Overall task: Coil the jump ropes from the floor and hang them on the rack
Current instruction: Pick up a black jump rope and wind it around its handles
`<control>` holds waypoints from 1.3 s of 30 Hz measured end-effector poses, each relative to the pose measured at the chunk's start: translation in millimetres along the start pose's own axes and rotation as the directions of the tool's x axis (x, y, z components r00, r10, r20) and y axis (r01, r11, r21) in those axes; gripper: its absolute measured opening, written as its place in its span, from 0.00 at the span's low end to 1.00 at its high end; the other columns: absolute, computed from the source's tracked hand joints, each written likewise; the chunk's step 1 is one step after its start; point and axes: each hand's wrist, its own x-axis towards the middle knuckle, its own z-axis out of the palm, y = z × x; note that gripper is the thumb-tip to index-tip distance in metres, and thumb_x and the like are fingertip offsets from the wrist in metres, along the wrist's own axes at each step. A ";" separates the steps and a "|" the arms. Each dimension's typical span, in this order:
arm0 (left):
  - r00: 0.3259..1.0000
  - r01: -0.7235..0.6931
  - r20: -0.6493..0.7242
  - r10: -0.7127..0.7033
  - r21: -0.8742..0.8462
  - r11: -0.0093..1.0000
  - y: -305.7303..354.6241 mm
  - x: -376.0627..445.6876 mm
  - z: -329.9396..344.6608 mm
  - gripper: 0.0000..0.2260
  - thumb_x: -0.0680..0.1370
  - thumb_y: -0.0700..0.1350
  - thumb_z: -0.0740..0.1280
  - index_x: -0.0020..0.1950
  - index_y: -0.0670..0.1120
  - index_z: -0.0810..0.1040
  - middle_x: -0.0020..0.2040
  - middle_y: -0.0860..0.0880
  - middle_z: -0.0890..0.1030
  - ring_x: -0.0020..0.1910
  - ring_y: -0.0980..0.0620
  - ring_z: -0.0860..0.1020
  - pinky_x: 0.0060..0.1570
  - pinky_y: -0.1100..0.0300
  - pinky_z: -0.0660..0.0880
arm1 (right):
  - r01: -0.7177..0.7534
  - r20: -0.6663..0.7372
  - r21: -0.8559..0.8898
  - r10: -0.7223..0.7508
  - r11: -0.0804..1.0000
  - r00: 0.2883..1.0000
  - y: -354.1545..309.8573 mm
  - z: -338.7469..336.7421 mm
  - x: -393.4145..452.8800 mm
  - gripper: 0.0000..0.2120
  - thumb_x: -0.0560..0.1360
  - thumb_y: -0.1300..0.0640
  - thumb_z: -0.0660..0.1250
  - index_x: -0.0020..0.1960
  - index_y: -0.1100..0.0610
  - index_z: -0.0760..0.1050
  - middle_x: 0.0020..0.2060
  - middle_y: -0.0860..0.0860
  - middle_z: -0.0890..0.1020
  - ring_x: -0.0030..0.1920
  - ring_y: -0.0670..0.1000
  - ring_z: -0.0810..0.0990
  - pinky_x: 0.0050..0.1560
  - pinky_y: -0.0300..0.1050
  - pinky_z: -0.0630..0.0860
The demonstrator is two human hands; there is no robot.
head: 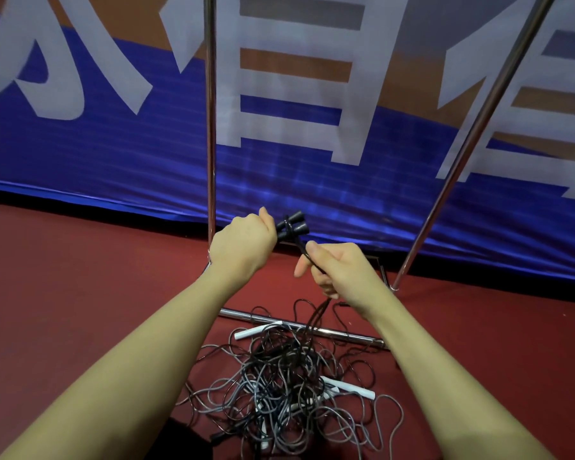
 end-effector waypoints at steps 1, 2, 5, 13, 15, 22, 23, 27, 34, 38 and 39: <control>1.000 0.009 0.014 -0.009 0.021 1.000 -4.5 1.7 -0.4 0.24 0.84 0.50 0.46 0.54 0.38 0.77 0.54 0.36 0.79 0.53 0.36 0.77 0.50 0.50 0.68 | 0.041 0.015 -0.016 -0.040 0.999 0.999 -2.8 -0.3 -0.7 0.18 0.81 0.55 0.58 0.36 0.60 0.76 0.19 0.44 0.62 0.21 0.43 0.57 0.23 0.35 0.55; 0.999 0.011 0.029 -0.012 0.044 0.999 -8.6 2.8 -1.0 0.24 0.84 0.50 0.46 0.54 0.38 0.77 0.54 0.36 0.79 0.53 0.37 0.77 0.49 0.51 0.68 | 0.092 0.022 -0.033 -0.091 0.995 0.996 -5.5 -0.7 -0.8 0.17 0.80 0.55 0.60 0.35 0.59 0.76 0.19 0.44 0.63 0.21 0.42 0.58 0.24 0.35 0.56; 0.996 -0.059 0.071 0.052 0.097 0.994 -13.3 3.1 -3.0 0.24 0.84 0.50 0.46 0.52 0.38 0.78 0.53 0.36 0.79 0.51 0.36 0.77 0.46 0.52 0.67 | 0.212 -0.037 -0.040 -0.213 0.977 0.976 -10.5 -5.0 1.3 0.14 0.75 0.55 0.61 0.32 0.59 0.75 0.19 0.44 0.67 0.22 0.41 0.62 0.27 0.32 0.59; 0.909 -0.385 0.224 0.352 0.124 0.915 0.0 -10.7 -3.7 0.24 0.84 0.52 0.47 0.37 0.42 0.72 0.38 0.43 0.75 0.44 0.38 0.78 0.39 0.55 0.64 | 0.182 -0.352 -0.087 -0.201 0.979 0.914 6.3 -27.8 19.1 0.17 0.73 0.48 0.63 0.27 0.53 0.69 0.19 0.43 0.65 0.22 0.41 0.60 0.28 0.32 0.58; 0.878 -0.451 0.238 0.415 0.122 0.884 5.5 -12.9 -8.7 0.23 0.84 0.52 0.46 0.33 0.44 0.67 0.33 0.46 0.70 0.42 0.39 0.77 0.38 0.55 0.63 | 0.148 -0.371 -0.072 -0.164 0.986 0.914 10.9 -36.9 21.1 0.18 0.73 0.47 0.64 0.26 0.53 0.71 0.19 0.43 0.63 0.22 0.43 0.59 0.26 0.33 0.58; 0.801 -0.588 0.184 0.570 0.057 0.807 15.5 -17.6 -20.4 0.22 0.83 0.52 0.45 0.31 0.48 0.61 0.27 0.51 0.63 0.35 0.41 0.69 0.37 0.55 0.60 | 0.112 -0.376 0.068 -0.079 0.991 0.923 18.7 -41.2 23.4 0.20 0.78 0.58 0.64 0.27 0.54 0.70 0.22 0.50 0.61 0.21 0.43 0.57 0.23 0.34 0.57; 0.796 -0.596 0.152 0.586 0.029 0.802 15.1 -17.2 -21.2 0.22 0.83 0.53 0.43 0.31 0.48 0.60 0.26 0.51 0.63 0.36 0.39 0.71 0.37 0.55 0.60 | 0.108 -0.377 0.094 -0.065 0.990 0.924 20.3 -40.7 24.2 0.21 0.78 0.57 0.64 0.25 0.53 0.71 0.24 0.51 0.61 0.21 0.43 0.58 0.23 0.35 0.56; 0.850 -0.516 0.017 0.526 -0.176 0.838 14.6 -16.8 -23.4 0.19 0.79 0.52 0.44 0.29 0.48 0.56 0.24 0.50 0.61 0.32 0.38 0.67 0.35 0.52 0.62 | 0.079 -0.373 0.147 -0.019 0.986 0.928 27.2 -37.1 23.5 0.20 0.72 0.48 0.65 0.23 0.53 0.71 0.27 0.52 0.61 0.21 0.44 0.57 0.22 0.36 0.55; 0.984 -0.164 -0.019 0.176 -0.482 0.861 30.4 -10.0 -22.0 0.24 0.84 0.50 0.48 0.28 0.46 0.59 0.27 0.48 0.65 0.34 0.42 0.65 0.39 0.50 0.65 | 0.020 -0.318 0.198 0.045 0.980 0.947 22.5 -22.5 20.1 0.22 0.78 0.46 0.58 0.32 0.59 0.70 0.21 0.45 0.61 0.22 0.44 0.57 0.26 0.39 0.55; 0.999 0.010 0.034 0.006 -0.442 0.897 31.8 -2.5 -14.7 0.21 0.83 0.50 0.45 0.32 0.46 0.61 0.33 0.45 0.70 0.31 0.48 0.67 0.36 0.54 0.61 | 0.004 -0.185 0.214 0.037 0.977 0.982 16.9 -8.5 15.0 0.23 0.83 0.51 0.52 0.36 0.62 0.73 0.21 0.45 0.60 0.21 0.43 0.57 0.25 0.38 0.56; 0.999 0.035 0.052 -0.015 -0.428 0.903 31.4 -0.8 -11.2 0.20 0.83 0.50 0.44 0.33 0.46 0.61 0.35 0.44 0.72 0.32 0.48 0.68 0.37 0.54 0.61 | -0.001 -0.161 0.201 0.034 0.980 0.986 16.4 -5.9 13.6 0.23 0.83 0.51 0.51 0.37 0.62 0.74 0.21 0.46 0.60 0.22 0.44 0.57 0.25 0.38 0.57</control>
